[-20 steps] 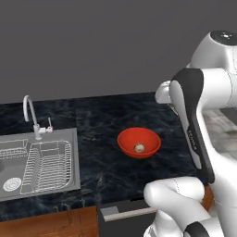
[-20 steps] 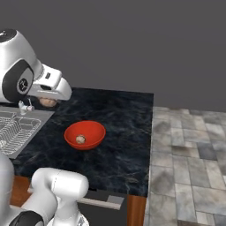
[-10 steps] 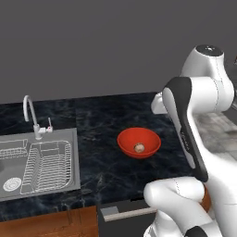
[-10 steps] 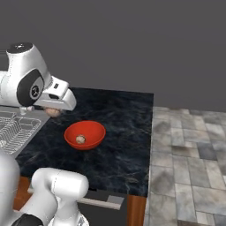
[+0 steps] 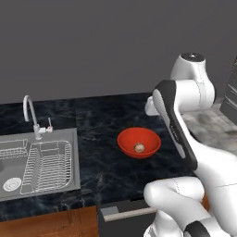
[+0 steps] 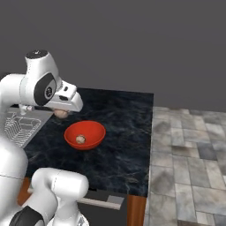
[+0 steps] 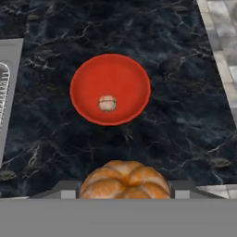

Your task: Pick the tangerines from the cabinet and place them in one bowl. Pick the lemon wedge from the sink and place it in the other bowl.

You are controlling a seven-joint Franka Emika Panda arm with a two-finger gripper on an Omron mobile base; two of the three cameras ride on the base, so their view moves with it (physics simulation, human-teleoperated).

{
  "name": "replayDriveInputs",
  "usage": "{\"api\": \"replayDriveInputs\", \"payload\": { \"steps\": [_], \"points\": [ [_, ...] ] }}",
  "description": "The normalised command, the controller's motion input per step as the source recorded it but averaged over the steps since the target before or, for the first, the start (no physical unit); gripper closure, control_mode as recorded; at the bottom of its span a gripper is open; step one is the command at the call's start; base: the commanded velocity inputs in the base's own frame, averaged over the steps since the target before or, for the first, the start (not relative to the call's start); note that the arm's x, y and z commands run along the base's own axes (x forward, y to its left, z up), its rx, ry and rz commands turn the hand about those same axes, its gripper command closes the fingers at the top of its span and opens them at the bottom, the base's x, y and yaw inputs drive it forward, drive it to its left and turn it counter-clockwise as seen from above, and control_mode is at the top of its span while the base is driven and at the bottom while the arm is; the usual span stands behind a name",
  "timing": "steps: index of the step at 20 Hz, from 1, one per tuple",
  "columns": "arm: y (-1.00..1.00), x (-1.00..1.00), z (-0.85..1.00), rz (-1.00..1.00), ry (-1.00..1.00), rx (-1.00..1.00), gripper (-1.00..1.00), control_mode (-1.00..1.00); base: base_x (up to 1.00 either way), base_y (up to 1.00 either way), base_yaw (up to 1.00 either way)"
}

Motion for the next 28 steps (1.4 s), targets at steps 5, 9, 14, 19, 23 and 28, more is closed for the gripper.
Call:
{"api": "replayDriveInputs", "payload": {
  "steps": [5,9,14,19,23,28],
  "points": [
    [0.00,0.51,-0.51,0.00,0.00,0.00,1.00,-1.00,0.00,0.00,0.00],
    [0.00,0.50,-0.39,0.00,0.03,0.00,1.00,-1.00,0.00,0.00,0.00],
    [0.01,0.50,-0.41,0.00,0.04,0.00,1.00,-1.00,0.00,0.00,0.00],
    [0.06,0.45,-0.36,0.00,0.06,0.00,1.00,-1.00,0.00,0.00,0.00],
    [0.03,0.44,-0.33,0.00,0.04,0.00,1.00,-1.00,0.00,0.00,0.00],
    [0.00,0.45,-0.29,0.00,0.00,0.00,1.00,-1.00,0.00,0.00,0.00]
  ]
}}
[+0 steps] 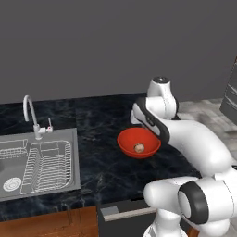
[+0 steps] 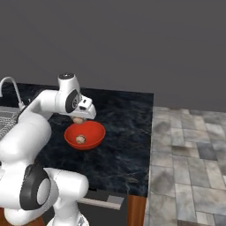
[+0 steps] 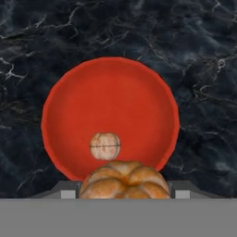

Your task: Pick the tangerines from the cabinet and place them in one bowl. Pick the lemon wedge from the sink and place it in the other bowl.

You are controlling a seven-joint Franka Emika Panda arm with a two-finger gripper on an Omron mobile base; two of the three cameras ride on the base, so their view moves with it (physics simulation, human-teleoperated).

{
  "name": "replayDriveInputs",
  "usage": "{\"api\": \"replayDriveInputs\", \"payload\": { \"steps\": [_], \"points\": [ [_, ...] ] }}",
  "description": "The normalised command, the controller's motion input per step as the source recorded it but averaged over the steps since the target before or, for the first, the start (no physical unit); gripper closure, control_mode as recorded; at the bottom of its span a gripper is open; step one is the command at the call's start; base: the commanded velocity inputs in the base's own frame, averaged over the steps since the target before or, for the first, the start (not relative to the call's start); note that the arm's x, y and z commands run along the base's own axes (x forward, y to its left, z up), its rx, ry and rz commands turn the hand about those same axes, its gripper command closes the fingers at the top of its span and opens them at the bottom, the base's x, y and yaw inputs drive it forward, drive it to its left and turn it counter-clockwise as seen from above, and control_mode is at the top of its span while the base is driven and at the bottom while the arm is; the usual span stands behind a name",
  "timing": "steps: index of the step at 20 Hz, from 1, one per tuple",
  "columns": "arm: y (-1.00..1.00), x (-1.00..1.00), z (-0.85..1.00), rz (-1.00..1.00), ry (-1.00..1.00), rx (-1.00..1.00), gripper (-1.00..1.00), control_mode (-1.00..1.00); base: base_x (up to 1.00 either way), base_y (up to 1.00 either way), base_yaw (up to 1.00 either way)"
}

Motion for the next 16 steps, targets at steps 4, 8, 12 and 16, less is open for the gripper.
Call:
{"api": "replayDriveInputs", "payload": {
  "steps": [4,8,12,16],
  "points": [
    [0.00,0.28,-0.43,0.00,0.00,0.00,1.00,-1.00,0.00,0.00,0.00],
    [0.00,0.19,-0.43,0.00,0.00,0.00,1.00,-1.00,0.00,0.00,0.00],
    [0.00,0.06,-0.38,0.00,0.00,0.00,1.00,-1.00,0.00,0.00,0.00],
    [0.00,0.08,-0.31,0.00,0.00,0.00,1.00,-1.00,0.00,0.00,0.00]
  ]
}}
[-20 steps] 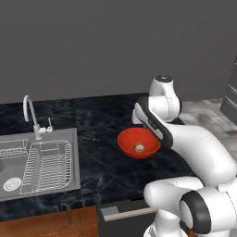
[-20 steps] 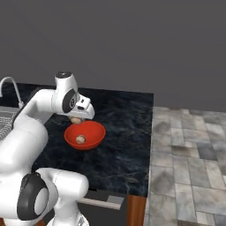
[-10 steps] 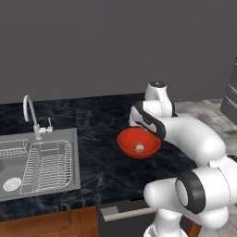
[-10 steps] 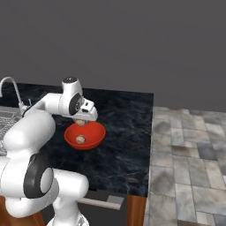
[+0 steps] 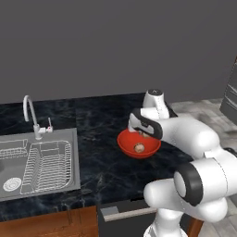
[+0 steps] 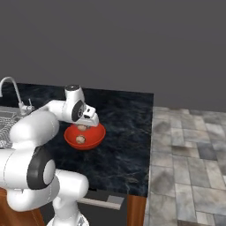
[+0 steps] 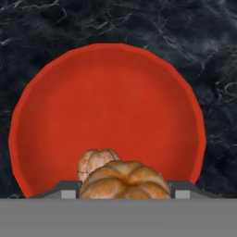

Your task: Pick the tangerines from the cabinet and place them in one bowl. Pick the lemon wedge from the sink and place it in the other bowl.

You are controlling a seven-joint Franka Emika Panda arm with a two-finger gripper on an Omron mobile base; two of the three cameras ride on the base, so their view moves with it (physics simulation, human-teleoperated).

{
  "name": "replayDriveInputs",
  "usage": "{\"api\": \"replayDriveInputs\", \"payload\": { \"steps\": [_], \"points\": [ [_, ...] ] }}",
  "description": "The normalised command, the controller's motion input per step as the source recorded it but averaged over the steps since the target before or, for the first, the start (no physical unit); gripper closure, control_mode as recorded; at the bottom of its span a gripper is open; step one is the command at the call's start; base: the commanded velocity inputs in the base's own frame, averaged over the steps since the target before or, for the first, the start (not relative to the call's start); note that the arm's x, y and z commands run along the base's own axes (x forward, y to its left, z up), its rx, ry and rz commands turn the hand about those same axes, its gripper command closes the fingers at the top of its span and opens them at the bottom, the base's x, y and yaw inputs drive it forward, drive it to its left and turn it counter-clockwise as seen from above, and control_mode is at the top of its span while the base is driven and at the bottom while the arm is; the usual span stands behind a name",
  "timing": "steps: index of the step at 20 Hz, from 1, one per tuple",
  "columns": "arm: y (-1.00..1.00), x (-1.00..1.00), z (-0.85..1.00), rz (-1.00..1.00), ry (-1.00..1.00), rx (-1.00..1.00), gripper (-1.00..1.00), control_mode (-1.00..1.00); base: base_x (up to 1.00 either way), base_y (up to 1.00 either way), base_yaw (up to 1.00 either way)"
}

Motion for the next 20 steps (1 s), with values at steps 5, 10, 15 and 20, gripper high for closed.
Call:
{"api": "replayDriveInputs", "payload": {
  "steps": [5,10,15,20],
  "points": [
    [0.00,0.00,-0.25,0.00,0.00,0.00,1.00,-1.00,0.00,0.00,0.00],
    [0.00,0.00,-0.24,0.00,0.00,0.00,1.00,-1.00,0.00,0.00,0.00],
    [0.00,0.00,-0.22,0.00,0.00,0.00,1.00,-1.00,0.00,0.00,0.00],
    [0.00,0.00,-0.24,0.00,0.00,0.00,1.00,-1.00,0.00,0.00,0.00]
  ]
}}
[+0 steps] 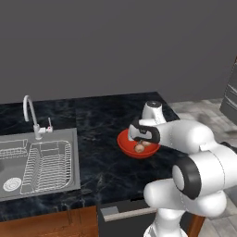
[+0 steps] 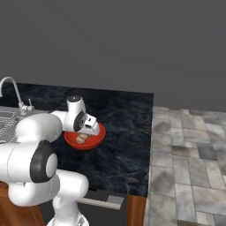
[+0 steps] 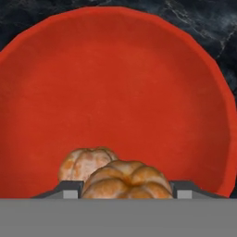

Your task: Pick the tangerines from the cabinet and place them in one bowl. Pick the lemon wedge from the sink and place it in the other bowl.

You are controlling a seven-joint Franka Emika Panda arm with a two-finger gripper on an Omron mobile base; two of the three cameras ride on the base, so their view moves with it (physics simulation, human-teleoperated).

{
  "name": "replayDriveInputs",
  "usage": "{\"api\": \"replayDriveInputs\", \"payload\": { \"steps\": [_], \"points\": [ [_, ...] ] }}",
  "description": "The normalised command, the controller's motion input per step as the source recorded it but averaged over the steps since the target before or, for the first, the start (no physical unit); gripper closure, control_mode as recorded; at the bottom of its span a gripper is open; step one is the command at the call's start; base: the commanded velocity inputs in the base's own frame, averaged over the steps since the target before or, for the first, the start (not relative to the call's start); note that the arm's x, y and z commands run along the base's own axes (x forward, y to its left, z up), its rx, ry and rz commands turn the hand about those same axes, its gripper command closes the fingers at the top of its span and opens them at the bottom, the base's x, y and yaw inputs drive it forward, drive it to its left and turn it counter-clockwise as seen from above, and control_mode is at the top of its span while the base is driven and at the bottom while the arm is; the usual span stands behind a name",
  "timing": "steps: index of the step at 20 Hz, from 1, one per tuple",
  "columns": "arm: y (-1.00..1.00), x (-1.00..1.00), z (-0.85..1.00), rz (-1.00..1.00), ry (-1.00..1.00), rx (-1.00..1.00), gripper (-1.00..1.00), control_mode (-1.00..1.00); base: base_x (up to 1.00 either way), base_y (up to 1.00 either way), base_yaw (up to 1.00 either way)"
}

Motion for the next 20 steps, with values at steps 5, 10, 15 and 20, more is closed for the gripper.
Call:
{"api": "replayDriveInputs", "payload": {
  "steps": [5,10,15,20],
  "points": [
    [0.00,0.00,-0.19,0.00,0.00,0.00,-1.00,-1.00,0.00,0.00,0.00],
    [0.00,0.01,-0.01,0.00,0.01,0.00,-1.00,-1.00,0.00,0.00,0.00],
    [0.00,0.00,0.00,0.00,0.00,0.00,-1.00,-1.00,0.00,0.00,0.00],
    [0.00,0.00,0.05,0.00,-0.02,0.00,-1.00,-1.00,0.00,0.00,0.00]
  ]
}}
